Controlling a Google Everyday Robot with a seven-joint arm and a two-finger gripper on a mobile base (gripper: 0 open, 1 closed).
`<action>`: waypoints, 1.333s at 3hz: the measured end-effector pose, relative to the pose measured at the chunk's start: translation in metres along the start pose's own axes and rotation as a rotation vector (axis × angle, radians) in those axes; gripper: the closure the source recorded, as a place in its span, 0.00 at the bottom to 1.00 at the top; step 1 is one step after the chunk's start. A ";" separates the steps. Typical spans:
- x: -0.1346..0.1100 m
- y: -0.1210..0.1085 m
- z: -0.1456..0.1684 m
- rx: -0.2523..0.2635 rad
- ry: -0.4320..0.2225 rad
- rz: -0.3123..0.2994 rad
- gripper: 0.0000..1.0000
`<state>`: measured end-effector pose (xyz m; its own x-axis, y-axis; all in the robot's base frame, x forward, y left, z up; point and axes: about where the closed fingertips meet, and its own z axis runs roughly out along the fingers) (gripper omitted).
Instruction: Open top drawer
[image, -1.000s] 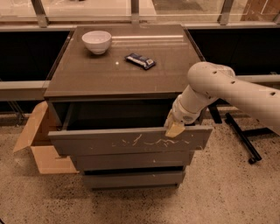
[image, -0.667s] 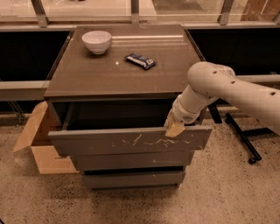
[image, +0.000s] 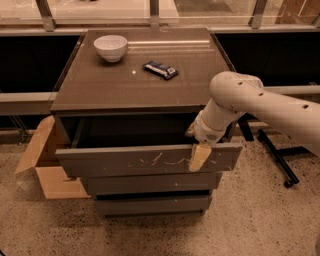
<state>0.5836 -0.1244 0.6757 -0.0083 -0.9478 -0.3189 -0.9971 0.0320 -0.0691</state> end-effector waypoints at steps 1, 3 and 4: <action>-0.003 0.018 0.007 -0.060 0.007 -0.033 0.00; -0.010 0.059 0.006 -0.159 -0.048 -0.044 0.19; -0.018 0.079 -0.005 -0.171 -0.074 -0.062 0.42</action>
Offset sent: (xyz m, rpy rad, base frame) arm -0.0480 0.0117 -0.0065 0.0299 0.1257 0.1004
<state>0.5048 -0.1068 0.6805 0.0525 -0.9200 -0.3884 -0.9940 -0.0856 0.0684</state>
